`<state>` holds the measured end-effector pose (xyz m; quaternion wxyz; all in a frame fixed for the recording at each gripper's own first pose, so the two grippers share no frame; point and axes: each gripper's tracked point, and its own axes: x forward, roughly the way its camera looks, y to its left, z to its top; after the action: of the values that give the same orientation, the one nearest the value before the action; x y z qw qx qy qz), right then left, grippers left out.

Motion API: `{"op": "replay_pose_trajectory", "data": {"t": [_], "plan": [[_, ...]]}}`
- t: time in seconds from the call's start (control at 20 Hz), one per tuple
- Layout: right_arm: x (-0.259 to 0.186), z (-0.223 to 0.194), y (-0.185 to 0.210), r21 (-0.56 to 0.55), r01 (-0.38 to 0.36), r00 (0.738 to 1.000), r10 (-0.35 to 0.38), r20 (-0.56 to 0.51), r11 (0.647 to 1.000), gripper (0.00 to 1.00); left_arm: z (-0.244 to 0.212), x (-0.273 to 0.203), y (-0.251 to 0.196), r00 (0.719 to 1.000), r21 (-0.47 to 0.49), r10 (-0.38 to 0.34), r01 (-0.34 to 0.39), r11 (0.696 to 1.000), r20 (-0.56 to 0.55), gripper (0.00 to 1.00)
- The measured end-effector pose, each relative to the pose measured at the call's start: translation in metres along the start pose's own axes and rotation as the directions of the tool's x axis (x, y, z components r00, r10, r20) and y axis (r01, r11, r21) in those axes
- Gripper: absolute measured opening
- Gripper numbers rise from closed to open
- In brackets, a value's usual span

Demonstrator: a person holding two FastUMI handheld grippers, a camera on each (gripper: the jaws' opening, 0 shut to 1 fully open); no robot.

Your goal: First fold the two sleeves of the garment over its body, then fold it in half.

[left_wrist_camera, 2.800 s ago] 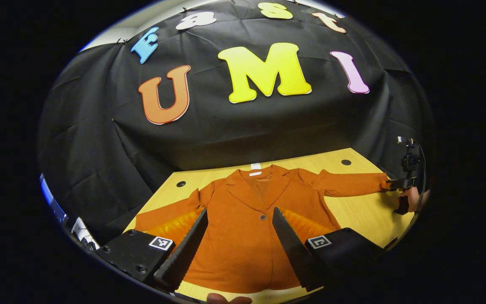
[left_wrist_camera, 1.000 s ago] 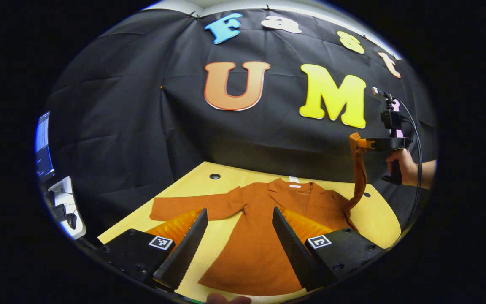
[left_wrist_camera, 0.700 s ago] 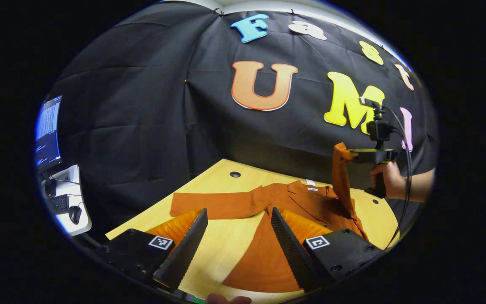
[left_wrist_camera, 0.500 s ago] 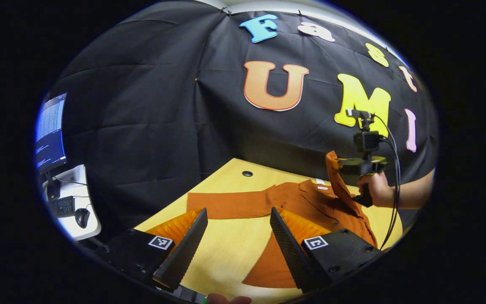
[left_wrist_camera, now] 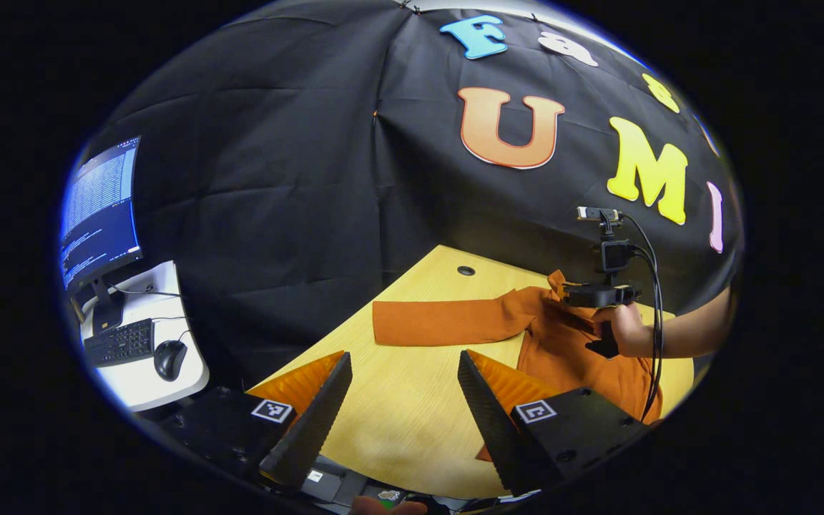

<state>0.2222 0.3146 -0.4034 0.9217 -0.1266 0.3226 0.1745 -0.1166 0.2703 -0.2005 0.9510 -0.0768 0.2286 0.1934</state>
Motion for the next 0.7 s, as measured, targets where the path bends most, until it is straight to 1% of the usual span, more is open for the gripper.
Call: {"op": "replay_pose_trajectory", "data": {"t": [0.05,0.1,0.15,0.3,0.35,0.45,0.5,0.55,0.7], "plan": [[0.001,-0.003,0.007,0.002,-0.023,1.000,0.023,-0.004,1.000,0.08,-0.001,0.003,0.000,1.000,0.005,-0.002,0.002,1.000,-0.003,0.96],[-0.001,-0.004,0.015,0.009,-0.053,0.999,0.053,-0.009,0.999,0.12,0.000,0.004,-0.001,1.000,0.007,-0.005,0.005,1.000,-0.002,0.96],[-0.003,-0.003,0.023,0.010,-0.082,0.997,0.082,-0.009,0.997,0.14,0.002,0.006,0.001,1.000,0.008,-0.005,0.005,1.000,0.003,0.97],[-0.018,0.007,0.029,-0.006,-0.118,0.993,0.118,0.015,0.993,0.64,0.011,0.016,0.000,1.000,0.015,-0.008,0.008,1.000,0.030,0.97],[-0.026,0.011,0.025,-0.004,-0.121,0.992,0.121,0.026,0.993,0.80,0.015,0.021,0.004,0.999,0.022,0.001,-0.002,1.000,0.039,0.97],[-0.049,0.021,0.020,0.021,-0.137,0.990,0.136,0.046,0.990,0.82,0.020,0.042,0.012,0.998,0.024,0.025,-0.026,0.999,0.053,0.96],[-0.063,0.026,0.018,0.032,-0.151,0.987,0.149,0.053,0.988,0.91,0.020,0.055,0.016,0.998,0.013,0.044,-0.045,0.999,0.049,0.97],[-0.079,0.031,0.012,0.038,-0.158,0.986,0.156,0.065,0.987,0.94,0.018,0.071,0.020,0.998,-0.004,0.058,-0.057,0.998,0.040,0.97],[-0.135,0.053,-0.007,0.050,-0.181,0.974,0.172,0.147,0.982,0.95,0.003,0.121,0.022,0.997,-0.039,0.082,-0.081,0.996,0.005,0.97]]}}
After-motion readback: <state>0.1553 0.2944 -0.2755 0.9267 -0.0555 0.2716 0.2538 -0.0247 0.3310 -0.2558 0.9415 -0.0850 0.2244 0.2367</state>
